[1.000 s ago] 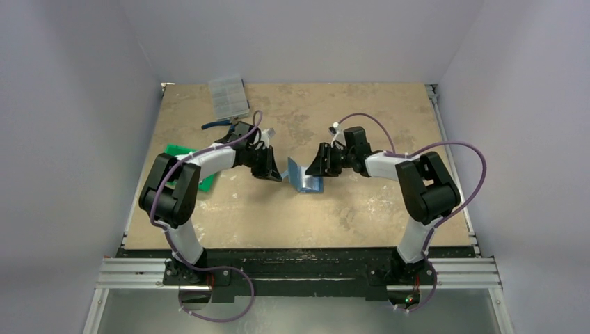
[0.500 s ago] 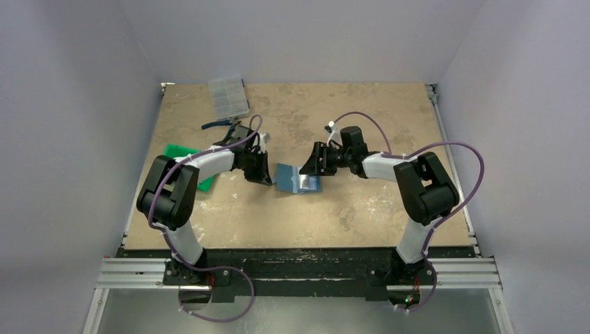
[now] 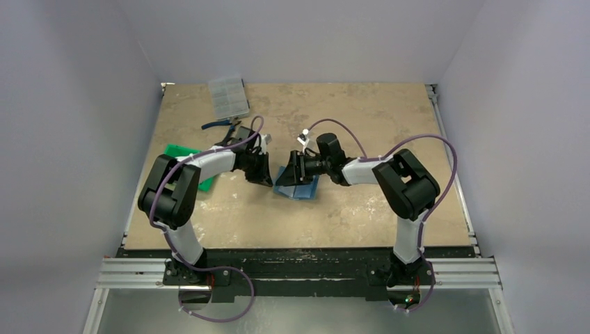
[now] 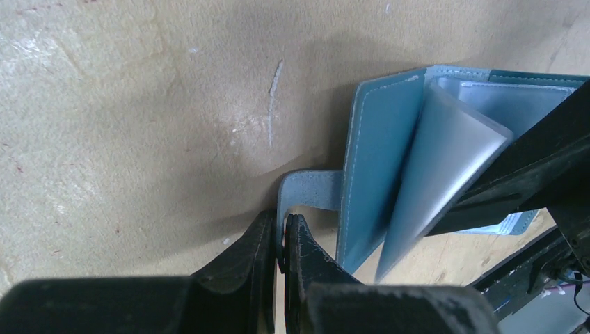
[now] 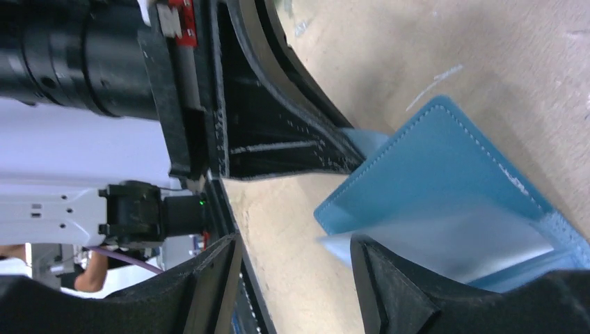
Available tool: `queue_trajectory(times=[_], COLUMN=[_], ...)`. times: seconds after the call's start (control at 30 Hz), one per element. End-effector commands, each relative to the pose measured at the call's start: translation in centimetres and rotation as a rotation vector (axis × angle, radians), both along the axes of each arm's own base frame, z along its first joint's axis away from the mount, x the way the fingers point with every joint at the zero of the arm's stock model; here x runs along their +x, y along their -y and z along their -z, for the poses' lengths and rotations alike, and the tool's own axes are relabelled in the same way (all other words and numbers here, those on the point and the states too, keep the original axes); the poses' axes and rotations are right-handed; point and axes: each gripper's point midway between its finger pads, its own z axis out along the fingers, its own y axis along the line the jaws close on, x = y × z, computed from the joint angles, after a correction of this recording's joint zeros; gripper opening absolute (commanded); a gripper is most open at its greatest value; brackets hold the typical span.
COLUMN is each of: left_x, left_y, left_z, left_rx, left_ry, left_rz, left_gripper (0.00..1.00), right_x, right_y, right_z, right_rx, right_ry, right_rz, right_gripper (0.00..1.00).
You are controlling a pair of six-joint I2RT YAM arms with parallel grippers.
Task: Put the credit cards into the card holder
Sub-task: Open the card holder at the center of the board, then pick up the credit card from the storage box.
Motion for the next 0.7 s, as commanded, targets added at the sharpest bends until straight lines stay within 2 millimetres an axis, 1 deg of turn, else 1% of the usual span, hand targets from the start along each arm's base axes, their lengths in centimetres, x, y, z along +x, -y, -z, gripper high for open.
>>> queue_trajectory(times=[0.0,0.07,0.23,0.27,0.3,0.33,0.4,0.47,0.5,0.53,0.57,0.6,0.63,0.67], left_x=[-0.5,-0.5,-0.4,-0.3,-0.2,-0.2,-0.1,-0.1,-0.1,-0.2,-0.3,-0.4,-0.5,-0.6], left_y=[0.6,0.7,0.5,0.3,0.1,-0.2,-0.6,-1.1,-1.1,-0.8,-0.3,0.5,1.4,2.6], left_z=[0.2,0.0,-0.6,-0.9,-1.3,-1.9,-3.8,-6.2,-7.5,-8.8,-10.2,-11.9,-13.0,-14.1], left_rx=[-0.002,-0.002,0.01,0.021,0.033,0.042,0.047,0.044,0.031,0.003,-0.04,-0.104,-0.164,-0.234], left_ry=[0.006,0.01,0.031,0.041,0.053,0.067,0.111,0.163,0.187,0.207,0.231,0.265,0.277,0.281], left_rz=[0.047,0.051,0.058,0.055,0.049,0.041,0.022,-0.004,-0.016,-0.021,-0.024,-0.021,-0.02,-0.018], left_gripper=[0.0,0.0,0.0,0.05,0.12,0.21,0.4,0.52,0.58,0.62,0.64,0.66,0.67,0.67], right_x=[1.0,1.1,1.9,2.0,2.0,2.0,1.7,1.6,1.6,1.6,1.4,1.3,1.1,1.1], right_y=[-0.5,-0.4,1.2,1.5,1.6,1.7,1.6,1.6,1.6,1.6,1.5,1.4,1.3,1.4], right_z=[-3.0,-2.8,-1.1,-0.7,-0.4,0.0,0.5,0.6,0.6,0.5,0.5,0.5,0.7,1.1], right_rx=[0.13,0.112,-0.028,-0.045,-0.052,-0.055,-0.041,-0.031,-0.028,-0.021,-0.012,-0.001,0.004,0.003], right_ry=[0.024,0.028,0.084,0.089,0.086,0.079,0.06,0.063,0.067,0.069,0.071,0.07,0.064,0.054], right_rz=[-0.013,-0.004,0.021,0.027,0.029,0.027,0.014,0.015,0.015,0.01,0.0,-0.013,-0.021,-0.021], right_gripper=[0.66,0.67,0.68,0.68,0.69,0.68,0.64,0.6,0.56,0.51,0.44,0.35,0.3,0.27])
